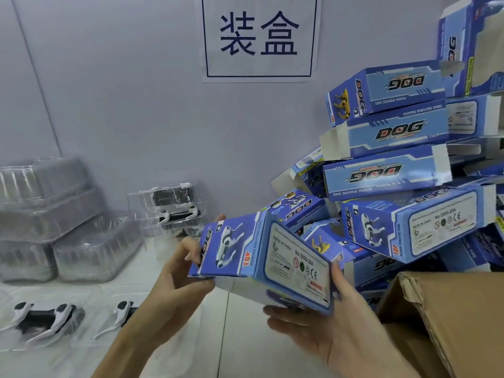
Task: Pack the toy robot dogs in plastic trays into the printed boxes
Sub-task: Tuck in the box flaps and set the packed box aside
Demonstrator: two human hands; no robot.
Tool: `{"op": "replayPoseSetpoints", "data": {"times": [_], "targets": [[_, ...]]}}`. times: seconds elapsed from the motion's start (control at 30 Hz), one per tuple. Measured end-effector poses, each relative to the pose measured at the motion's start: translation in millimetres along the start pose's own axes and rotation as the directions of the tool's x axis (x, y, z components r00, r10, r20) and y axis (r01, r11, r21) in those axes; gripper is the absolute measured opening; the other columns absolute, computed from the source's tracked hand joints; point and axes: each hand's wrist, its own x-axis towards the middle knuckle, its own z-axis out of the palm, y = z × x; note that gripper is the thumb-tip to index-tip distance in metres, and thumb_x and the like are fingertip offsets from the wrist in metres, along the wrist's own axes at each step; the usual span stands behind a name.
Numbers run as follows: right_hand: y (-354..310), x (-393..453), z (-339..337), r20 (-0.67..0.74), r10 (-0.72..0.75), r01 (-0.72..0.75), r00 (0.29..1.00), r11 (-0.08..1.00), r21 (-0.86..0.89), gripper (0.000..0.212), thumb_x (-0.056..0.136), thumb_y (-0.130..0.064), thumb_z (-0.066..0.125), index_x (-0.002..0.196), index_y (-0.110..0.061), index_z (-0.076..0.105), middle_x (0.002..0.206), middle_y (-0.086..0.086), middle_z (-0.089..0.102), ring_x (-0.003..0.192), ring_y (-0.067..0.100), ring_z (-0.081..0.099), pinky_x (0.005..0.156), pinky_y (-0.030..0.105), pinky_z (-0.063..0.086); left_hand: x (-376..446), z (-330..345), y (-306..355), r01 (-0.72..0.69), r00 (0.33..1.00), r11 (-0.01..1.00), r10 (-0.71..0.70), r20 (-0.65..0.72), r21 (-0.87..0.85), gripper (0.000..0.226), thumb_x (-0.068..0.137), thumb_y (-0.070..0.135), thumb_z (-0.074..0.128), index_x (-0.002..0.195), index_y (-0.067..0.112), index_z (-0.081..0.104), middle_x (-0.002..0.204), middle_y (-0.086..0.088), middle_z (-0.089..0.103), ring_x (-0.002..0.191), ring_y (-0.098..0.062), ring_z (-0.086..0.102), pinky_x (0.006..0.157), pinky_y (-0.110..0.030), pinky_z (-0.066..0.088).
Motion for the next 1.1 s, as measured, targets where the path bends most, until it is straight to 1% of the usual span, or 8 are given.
{"op": "replayPoseSetpoints", "data": {"times": [0.3,0.37,0.47,0.53,0.6,0.77,0.87,1.1], "targets": [[-9,-7,16,-0.148,-0.299,0.293,0.943,0.954,-0.059,0.048,0.092,-0.043,0.061,0.123,-0.009,0.073,0.109,0.021,0.071,0.1,0.043,0.067,0.072,0.044,0.055,7,6,-16,0.263,0.945,0.96,-0.236,-0.225,0.098,0.066,0.08,0.062,0.075,0.109,0.009,0.05,0.129,-0.007,0.062,0.119,-0.034,0.053,0.093,-0.051,0.04],[-11,-10,21,-0.175,-0.448,0.449,0.877,0.893,-0.04,0.042,0.107,0.003,0.042,0.148,-0.002,0.048,0.132,0.01,0.061,0.116,0.006,0.066,0.07,0.011,0.049,5,10,-16,0.375,0.907,0.909,-0.319,-0.275,0.181,0.069,0.081,0.085,0.054,0.119,0.03,0.068,0.135,0.0,0.07,0.123,-0.028,0.066,0.095,-0.042,0.052],[-7,-19,22,0.04,-0.537,0.538,0.843,0.838,-0.088,0.059,0.099,0.026,0.033,0.153,0.001,0.036,0.157,0.022,0.04,0.065,-0.028,0.057,0.058,0.0,0.044,10,20,-7,0.428,0.895,0.874,-0.373,-0.246,0.23,0.105,0.054,0.103,0.058,0.128,0.029,0.07,0.136,-0.003,0.07,0.117,-0.012,0.071,0.103,-0.034,0.052],[0,-11,17,0.126,-0.645,0.621,0.754,0.636,-0.458,0.071,0.088,0.017,0.059,0.148,-0.02,0.048,0.149,0.007,0.053,0.081,-0.016,0.067,0.069,0.014,0.057,7,15,-4,0.402,0.903,0.882,-0.337,-0.266,0.246,0.123,0.038,0.106,0.064,0.117,0.011,0.058,0.126,-0.016,0.068,0.1,-0.003,0.075,0.09,-0.019,0.055],[3,-11,18,0.105,-0.702,0.626,0.704,0.544,-0.559,0.083,0.069,-0.003,0.06,0.141,-0.044,0.051,0.137,-0.012,0.064,0.107,-0.003,0.068,0.09,0.025,0.057,12,21,-6,0.37,0.907,0.908,-0.309,-0.286,0.193,0.083,0.059,0.083,0.082,0.115,0.027,0.056,0.131,-0.02,0.066,0.106,-0.024,0.076,0.084,-0.03,0.061],[10,-10,18,0.071,-0.675,0.615,0.735,0.619,-0.489,0.095,0.072,0.01,0.055,0.142,-0.054,0.049,0.124,-0.014,0.073,0.116,0.019,0.069,0.114,0.061,0.04,5,26,-1,0.222,0.95,0.974,-0.203,-0.238,0.053,0.039,0.081,0.043,0.083,0.111,0.045,0.058,0.135,-0.01,0.068,0.116,-0.03,0.071,0.087,-0.037,0.062],[9,-13,17,0.008,-0.662,0.593,0.75,0.667,-0.451,0.086,0.09,0.02,0.04,0.131,-0.054,0.056,0.119,-0.017,0.075,0.106,0.009,0.074,0.101,0.051,0.049,5,35,0,0.175,0.964,0.982,-0.156,-0.215,0.072,0.031,0.09,0.032,0.077,0.11,0.046,0.057,0.139,-0.011,0.064,0.12,-0.034,0.069,0.09,-0.039,0.061],[8,-19,23,0.042,-0.817,0.63,0.575,0.41,-0.659,0.057,0.087,-0.045,0.057,0.137,-0.066,0.038,0.113,-0.057,0.054,0.104,-0.032,0.053,0.081,0.005,0.045,0,52,-13,0.189,0.96,0.982,-0.19,-0.207,-0.025,0.036,0.089,0.026,0.07,0.115,0.044,0.053,0.148,-0.018,0.051,0.13,-0.037,0.062,0.091,-0.038,0.06]]}}
